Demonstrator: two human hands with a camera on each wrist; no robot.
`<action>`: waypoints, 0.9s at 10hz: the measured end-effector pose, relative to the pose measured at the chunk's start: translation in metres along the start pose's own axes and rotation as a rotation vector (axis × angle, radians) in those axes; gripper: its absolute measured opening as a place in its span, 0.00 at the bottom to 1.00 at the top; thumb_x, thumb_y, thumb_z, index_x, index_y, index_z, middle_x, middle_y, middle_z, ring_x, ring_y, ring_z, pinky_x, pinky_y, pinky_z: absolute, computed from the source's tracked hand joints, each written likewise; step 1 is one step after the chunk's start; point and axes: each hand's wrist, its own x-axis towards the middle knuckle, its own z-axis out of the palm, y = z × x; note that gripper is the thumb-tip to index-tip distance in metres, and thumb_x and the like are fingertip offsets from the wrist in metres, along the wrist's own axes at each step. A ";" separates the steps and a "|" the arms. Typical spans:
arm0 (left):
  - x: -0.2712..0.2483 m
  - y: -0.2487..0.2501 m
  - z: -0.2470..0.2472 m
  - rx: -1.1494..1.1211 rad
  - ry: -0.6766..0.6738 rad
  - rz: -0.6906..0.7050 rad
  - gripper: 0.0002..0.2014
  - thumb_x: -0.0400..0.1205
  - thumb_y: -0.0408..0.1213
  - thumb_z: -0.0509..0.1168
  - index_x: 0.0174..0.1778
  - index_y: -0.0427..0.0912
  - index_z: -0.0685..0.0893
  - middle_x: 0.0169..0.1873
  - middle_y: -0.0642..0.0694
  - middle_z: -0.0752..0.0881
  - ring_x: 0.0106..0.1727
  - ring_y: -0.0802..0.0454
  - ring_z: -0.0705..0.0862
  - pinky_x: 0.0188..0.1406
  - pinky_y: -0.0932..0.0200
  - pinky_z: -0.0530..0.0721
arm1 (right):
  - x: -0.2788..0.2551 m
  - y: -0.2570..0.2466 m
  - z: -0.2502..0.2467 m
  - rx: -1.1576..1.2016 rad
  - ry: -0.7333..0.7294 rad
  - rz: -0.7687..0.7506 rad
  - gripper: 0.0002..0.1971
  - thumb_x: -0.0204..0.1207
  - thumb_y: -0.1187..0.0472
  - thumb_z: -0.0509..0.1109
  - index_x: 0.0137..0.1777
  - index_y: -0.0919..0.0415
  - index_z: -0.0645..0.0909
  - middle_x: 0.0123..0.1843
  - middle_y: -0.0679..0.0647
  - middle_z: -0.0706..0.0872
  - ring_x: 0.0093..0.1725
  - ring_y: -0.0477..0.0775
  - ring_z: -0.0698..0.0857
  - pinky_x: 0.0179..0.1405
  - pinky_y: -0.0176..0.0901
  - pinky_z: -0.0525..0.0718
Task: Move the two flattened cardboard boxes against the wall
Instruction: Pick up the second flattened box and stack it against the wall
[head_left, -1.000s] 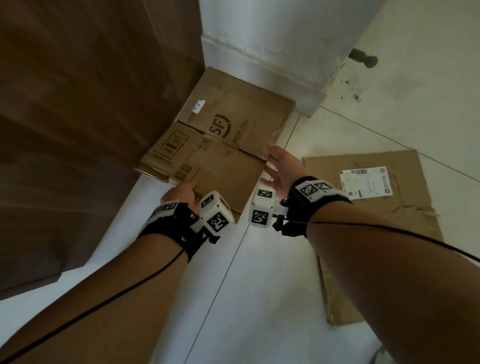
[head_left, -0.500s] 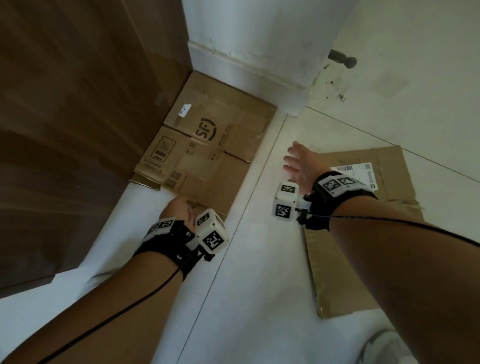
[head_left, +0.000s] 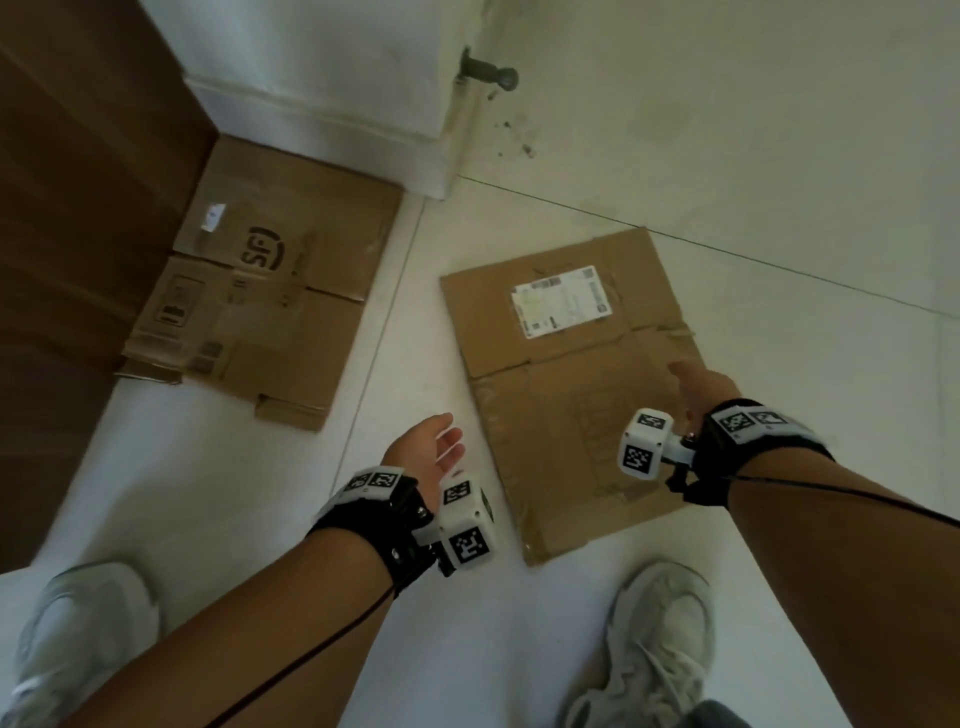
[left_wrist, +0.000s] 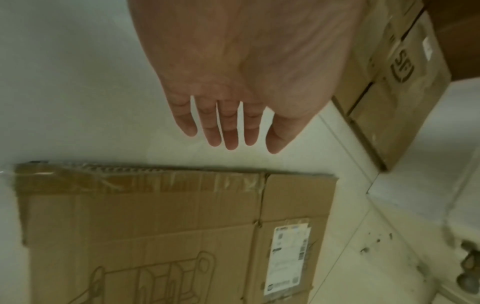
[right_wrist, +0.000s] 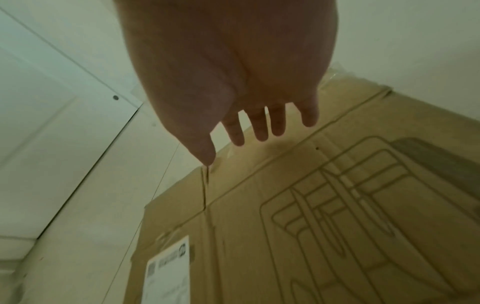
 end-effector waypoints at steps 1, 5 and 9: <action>0.002 -0.011 0.014 0.074 0.004 -0.030 0.11 0.83 0.42 0.65 0.58 0.43 0.84 0.68 0.44 0.82 0.70 0.45 0.80 0.63 0.46 0.77 | 0.014 0.016 -0.017 -0.078 0.043 -0.016 0.28 0.83 0.49 0.61 0.77 0.67 0.71 0.77 0.65 0.75 0.54 0.54 0.73 0.51 0.47 0.71; 0.014 -0.017 0.029 0.212 0.004 0.027 0.11 0.84 0.37 0.64 0.39 0.35 0.83 0.18 0.45 0.86 0.32 0.49 0.76 0.15 0.70 0.80 | 0.048 0.049 -0.019 -0.226 0.071 -0.052 0.38 0.72 0.40 0.61 0.80 0.59 0.69 0.74 0.66 0.79 0.69 0.69 0.79 0.70 0.61 0.75; 0.015 0.002 -0.010 0.232 0.082 0.205 0.21 0.82 0.25 0.61 0.69 0.48 0.73 0.45 0.43 0.85 0.43 0.44 0.85 0.37 0.51 0.85 | 0.012 0.036 0.012 -0.250 -0.085 -0.217 0.25 0.80 0.48 0.65 0.68 0.67 0.78 0.62 0.64 0.86 0.59 0.68 0.85 0.63 0.59 0.82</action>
